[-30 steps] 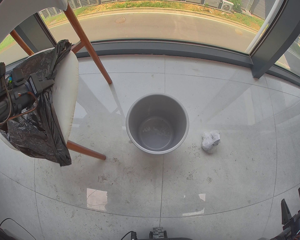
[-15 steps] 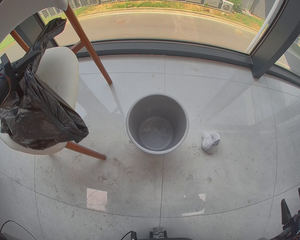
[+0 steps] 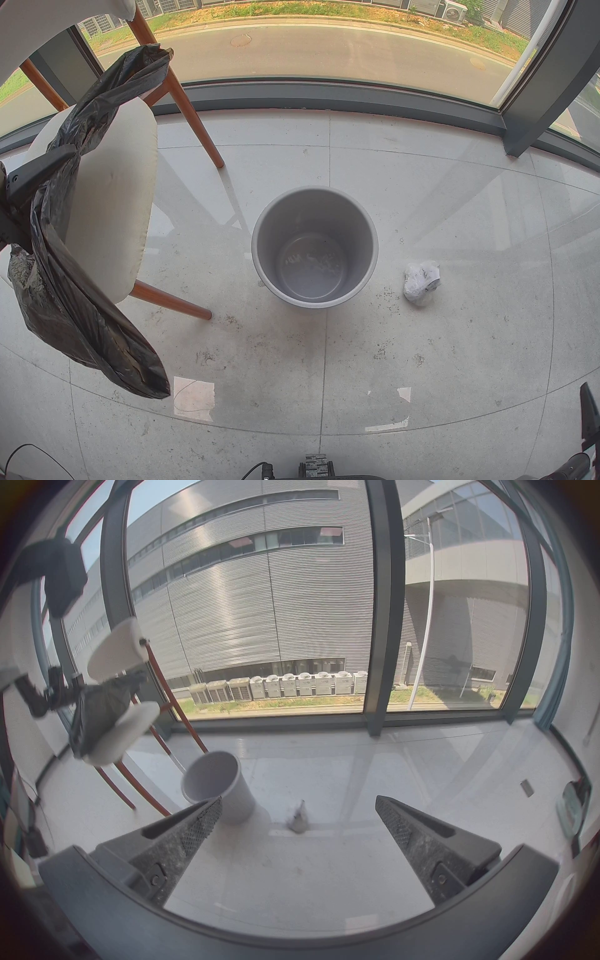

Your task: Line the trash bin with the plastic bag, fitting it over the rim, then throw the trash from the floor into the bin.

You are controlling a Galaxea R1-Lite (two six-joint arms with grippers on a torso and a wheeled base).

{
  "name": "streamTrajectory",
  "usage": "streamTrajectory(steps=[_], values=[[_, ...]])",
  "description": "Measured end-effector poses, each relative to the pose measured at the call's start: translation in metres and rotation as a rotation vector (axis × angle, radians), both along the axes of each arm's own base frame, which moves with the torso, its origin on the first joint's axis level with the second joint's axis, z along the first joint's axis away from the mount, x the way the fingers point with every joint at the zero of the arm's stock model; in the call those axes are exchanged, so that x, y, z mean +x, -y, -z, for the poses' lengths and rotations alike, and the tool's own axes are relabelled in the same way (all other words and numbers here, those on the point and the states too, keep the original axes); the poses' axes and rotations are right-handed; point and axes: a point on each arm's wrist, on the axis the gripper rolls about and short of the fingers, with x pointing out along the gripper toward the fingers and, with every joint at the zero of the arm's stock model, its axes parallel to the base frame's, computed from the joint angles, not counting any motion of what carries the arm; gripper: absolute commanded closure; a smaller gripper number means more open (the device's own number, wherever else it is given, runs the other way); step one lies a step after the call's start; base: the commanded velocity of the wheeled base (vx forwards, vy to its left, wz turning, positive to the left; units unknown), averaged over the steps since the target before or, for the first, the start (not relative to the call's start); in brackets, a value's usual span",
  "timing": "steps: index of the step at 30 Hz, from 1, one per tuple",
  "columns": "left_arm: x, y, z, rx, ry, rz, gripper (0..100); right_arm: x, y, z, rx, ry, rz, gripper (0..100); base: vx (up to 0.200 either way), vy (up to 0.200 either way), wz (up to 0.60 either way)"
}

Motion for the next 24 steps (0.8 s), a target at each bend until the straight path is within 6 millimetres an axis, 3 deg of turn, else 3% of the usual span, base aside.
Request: streamTrajectory(steps=[6,12,17,24], values=[[0.003,0.002,0.012,0.103,0.094,-0.019,100,0.009,0.0,-0.068,0.168,0.013,-0.131,0,0.0,0.0,0.0],[0.014,0.015,0.023,0.152,0.122,0.045,100,0.034,-0.004,-0.135,0.352,-0.048,-0.298,0,0.0,0.0,0.0],[0.025,0.04,0.032,0.157,0.11,0.148,100,0.053,-0.014,-0.152,0.39,-0.188,-0.443,0,0.0,0.0,0.0],[0.04,0.104,0.034,0.135,0.102,0.295,100,0.066,-0.033,-0.149,0.421,-0.412,-0.623,0,0.0,0.0,0.0]])
